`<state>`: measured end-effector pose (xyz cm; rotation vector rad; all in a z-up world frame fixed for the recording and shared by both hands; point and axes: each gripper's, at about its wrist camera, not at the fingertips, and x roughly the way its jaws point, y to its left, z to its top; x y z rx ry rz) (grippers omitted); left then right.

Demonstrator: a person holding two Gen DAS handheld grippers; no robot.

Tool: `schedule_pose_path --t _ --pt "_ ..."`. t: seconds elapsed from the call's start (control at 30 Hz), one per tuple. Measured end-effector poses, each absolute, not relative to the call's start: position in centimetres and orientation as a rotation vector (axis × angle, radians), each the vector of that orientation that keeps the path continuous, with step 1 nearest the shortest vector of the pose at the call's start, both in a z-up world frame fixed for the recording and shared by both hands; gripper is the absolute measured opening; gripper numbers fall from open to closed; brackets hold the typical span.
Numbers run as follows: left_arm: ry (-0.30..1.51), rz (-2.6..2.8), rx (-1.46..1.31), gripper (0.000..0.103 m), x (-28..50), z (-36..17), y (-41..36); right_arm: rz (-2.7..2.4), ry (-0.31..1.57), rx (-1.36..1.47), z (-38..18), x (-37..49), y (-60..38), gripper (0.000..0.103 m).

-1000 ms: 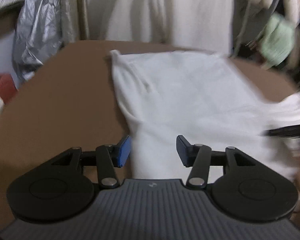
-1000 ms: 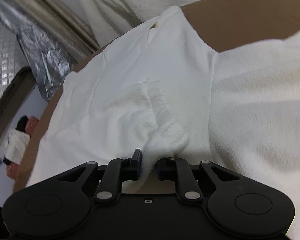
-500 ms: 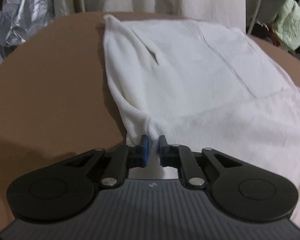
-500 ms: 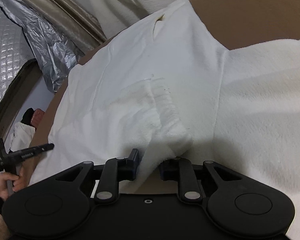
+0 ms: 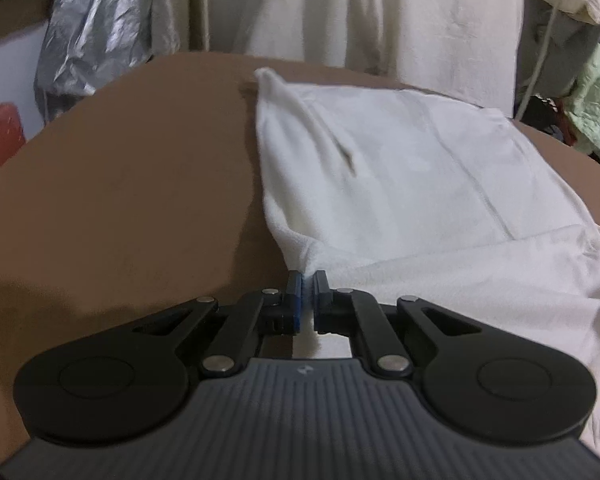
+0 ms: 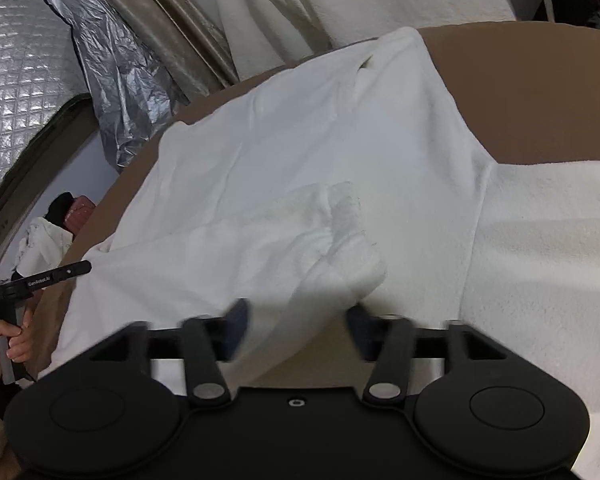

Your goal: Fold clothes

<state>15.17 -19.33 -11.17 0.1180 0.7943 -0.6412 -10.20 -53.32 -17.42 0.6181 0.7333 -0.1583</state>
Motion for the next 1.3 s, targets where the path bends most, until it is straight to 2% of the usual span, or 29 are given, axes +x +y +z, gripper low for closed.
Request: schedule_pose_path --t 0.13,0.17,0.2,0.23,0.3,0.4,0.47,0.53,0.57,0.6,0.63,0.73,0.87,0.93,1.0,1.1,1.13,1.3 --pt "0.809 -0.628 0.083 0.005 16.0 -11.4 -19.2 -0.207 0.719 0.656 -18.6 -9.9 -53.8 0.069" --pt "0.811 -0.623 0.053 0.005 16.3 -11.2 -18.8 -0.225 0.679 0.653 -18.5 -10.1 -53.7 0.063" --pt "0.808 -0.606 0.025 0.005 16.6 -11.0 -18.3 -0.248 0.628 0.633 -18.3 -10.3 -53.5 0.033" --pt "0.804 -0.588 0.001 0.005 16.9 -10.8 -17.8 -0.260 0.586 0.606 -17.9 -10.5 -53.3 0.024" --pt "0.804 -0.563 -0.012 0.005 17.3 -11.0 -17.0 -0.252 0.565 0.549 -17.6 -9.9 -52.5 0.024" --pt "0.867 -0.549 -0.010 0.005 18.3 -12.6 -17.0 -0.287 0.645 0.409 -17.9 -7.8 -51.0 0.025" --pt "0.924 -0.529 0.006 0.006 19.0 -13.9 -17.5 -0.344 0.716 0.333 -18.2 -6.7 -50.2 0.037" --pt "0.942 -0.508 0.016 0.013 19.2 -14.1 -17.6 -0.404 0.734 0.307 -18.0 -6.7 -49.5 0.056" --pt "0.937 -0.493 0.006 0.015 19.2 -13.8 -17.5 -0.442 0.734 0.307 -17.8 -7.0 -49.3 0.062" --pt "0.918 -0.475 -0.029 0.023 19.0 -13.3 -17.1 -0.488 0.733 0.310 -17.5 -7.3 -49.0 0.068" --pt "0.892 -0.447 -0.068 0.029 18.7 -12.6 -16.6 -0.519 0.730 0.317 -17.4 -7.8 -48.6 0.068" --pt "0.788 -0.356 -0.158 0.030 17.5 -10.3 -14.8 -0.535 0.719 0.341 -17.2 -9.0 -47.3 0.068" --pt "0.857 -0.509 -0.048 0.039 15.6 -9.5 -15.8 -0.448 0.699 0.298 -15.6 -9.9 -44.3 0.068" --pt "0.949 -0.596 0.094 0.055 14.2 -10.2 -17.3 -0.301 0.704 0.295 -14.5 -9.2 -42.0 0.068" --pt "0.979 -0.629 0.325 0.057 12.3 -11.6 -19.3 -0.101 0.738 0.299 -14.2 -8.6 -39.6 0.068" --pt "0.856 -0.609 0.589 0.062 9.3 -13.5 -20.9 0.123 0.812 0.238 -14.5 -8.1 -35.5 0.068" --pt "0.837 -0.600 0.611 0.064 8.8 -13.5 -20.7 0.177 0.837 0.207 -14.7 -8.0 -34.2 0.068" --pt "0.866 -0.533 0.571 0.065 8.1 -13.5 -18.0 0.278 0.977 0.101 -17.6 -8.7 -30.1 0.069"
